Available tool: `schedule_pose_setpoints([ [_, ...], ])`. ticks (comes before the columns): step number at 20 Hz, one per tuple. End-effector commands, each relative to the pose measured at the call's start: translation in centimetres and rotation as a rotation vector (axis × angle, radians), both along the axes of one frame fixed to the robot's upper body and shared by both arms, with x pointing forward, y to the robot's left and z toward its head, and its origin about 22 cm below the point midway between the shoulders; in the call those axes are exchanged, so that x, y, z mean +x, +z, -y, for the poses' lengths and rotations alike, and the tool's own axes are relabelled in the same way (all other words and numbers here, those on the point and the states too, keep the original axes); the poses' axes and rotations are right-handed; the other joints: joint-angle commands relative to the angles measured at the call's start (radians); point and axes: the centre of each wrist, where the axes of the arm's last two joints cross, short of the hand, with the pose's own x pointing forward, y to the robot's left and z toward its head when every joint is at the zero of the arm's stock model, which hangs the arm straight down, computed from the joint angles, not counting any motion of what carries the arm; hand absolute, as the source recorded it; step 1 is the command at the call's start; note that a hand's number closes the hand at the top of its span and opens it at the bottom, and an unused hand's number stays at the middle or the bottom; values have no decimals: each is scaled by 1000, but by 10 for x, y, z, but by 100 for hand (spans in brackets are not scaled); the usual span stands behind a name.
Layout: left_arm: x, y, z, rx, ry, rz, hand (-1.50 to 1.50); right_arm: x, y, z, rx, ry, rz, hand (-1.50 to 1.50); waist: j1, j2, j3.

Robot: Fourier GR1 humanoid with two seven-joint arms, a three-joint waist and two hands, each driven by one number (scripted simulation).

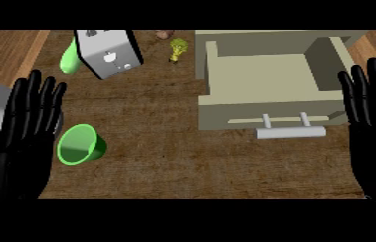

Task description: Pick up the cup, place it into the drawer and close the drawer

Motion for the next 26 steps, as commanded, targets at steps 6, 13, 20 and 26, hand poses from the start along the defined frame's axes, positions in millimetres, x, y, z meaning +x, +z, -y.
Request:
schedule_pose_setpoints([
  [6, -26, 8, -71, 79, 13, 24, -150, 3, -5, -15, -19, 27, 17, -150, 49, -36, -11],
  [13, -5, -28, -87, -196, 116, -182, -150, 17, -4, -1, -76, 150, -166, -150, 37, -35, -11],
  [20, 0, -86, -89, -170, 169, -282, -150, 47, -2, 13, -63, 149, -179, -150, 37, -34, -11],
  [26, -19, -126, -135, -164, 205, -343, -150, 39, -6, 18, -89, 146, -132, -150, 36, -35, -11],
])
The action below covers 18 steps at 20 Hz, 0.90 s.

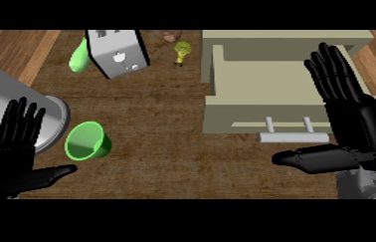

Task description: Pick up the cup, place it into the drawer and close the drawer

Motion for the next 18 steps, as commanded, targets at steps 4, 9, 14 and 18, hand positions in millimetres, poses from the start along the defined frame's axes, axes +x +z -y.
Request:
schedule_pose_setpoints([
  [4, -1, -61, -1, 1, 64, -76, -150, 2, -1, -5, -13, -3, 20, -150, -2, 0, 0],
  [9, -3, -80, -21, 6, 71, -113, -150, 22, -1, -8, 1, -3, 34, -150, 1, 0, 0],
  [14, -1, -122, -26, 36, 86, -140, -150, 11, 18, 11, -18, 9, 40, -150, -4, 0, 0],
  [18, -3, -147, -33, 27, 108, -159, -150, 16, 14, -6, -3, -2, 34, -150, -7, 2, -1],
])
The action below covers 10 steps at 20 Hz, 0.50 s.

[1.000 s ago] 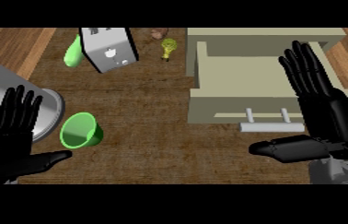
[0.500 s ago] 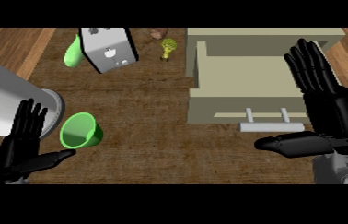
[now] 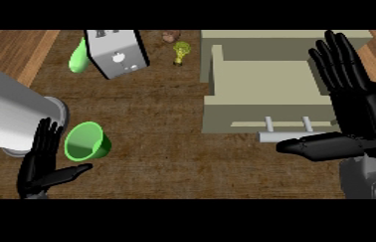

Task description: Pick up the cup, place it into the drawer and close the drawer

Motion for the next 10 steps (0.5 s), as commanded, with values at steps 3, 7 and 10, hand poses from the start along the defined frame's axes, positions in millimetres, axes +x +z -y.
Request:
schedule_pose_setpoints([
  [3, 5, -32, -10, 12, 25, 3, -150, -3, 13, -2, -8, 17, 3, -150, -7, 2, -1],
  [7, -10, -47, -9, 24, 24, 21, -150, -9, 18, -5, 8, -21, 0, -150, -5, 1, -1],
  [10, -5, -51, -6, -1, 9, 51, -150, 5, 27, 12, -12, 8, -7, -150, -12, 4, -2],
])
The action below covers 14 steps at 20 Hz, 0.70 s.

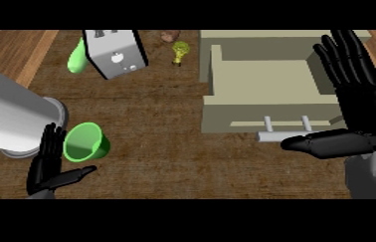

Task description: Pick up the cup, place it into the drawer and close the drawer

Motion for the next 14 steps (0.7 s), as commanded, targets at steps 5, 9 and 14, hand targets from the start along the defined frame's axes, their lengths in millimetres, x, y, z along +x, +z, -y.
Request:
schedule_pose_setpoints([
  [5, -4, -12, 2, -8, -6, 17, -150, 6, -8, -23, -2, 11, -3, -150, -6, 5, -3],
  [9, 7, -7, 5, 9, -12, 51, -150, 3, 19, -13, 6, 24, -15, -150, -13, 5, -4],
  [14, 19, -2, 8, -8, -44, 53, -150, 5, 15, -8, -19, 4, 0, -150, -11, 5, -3],
])
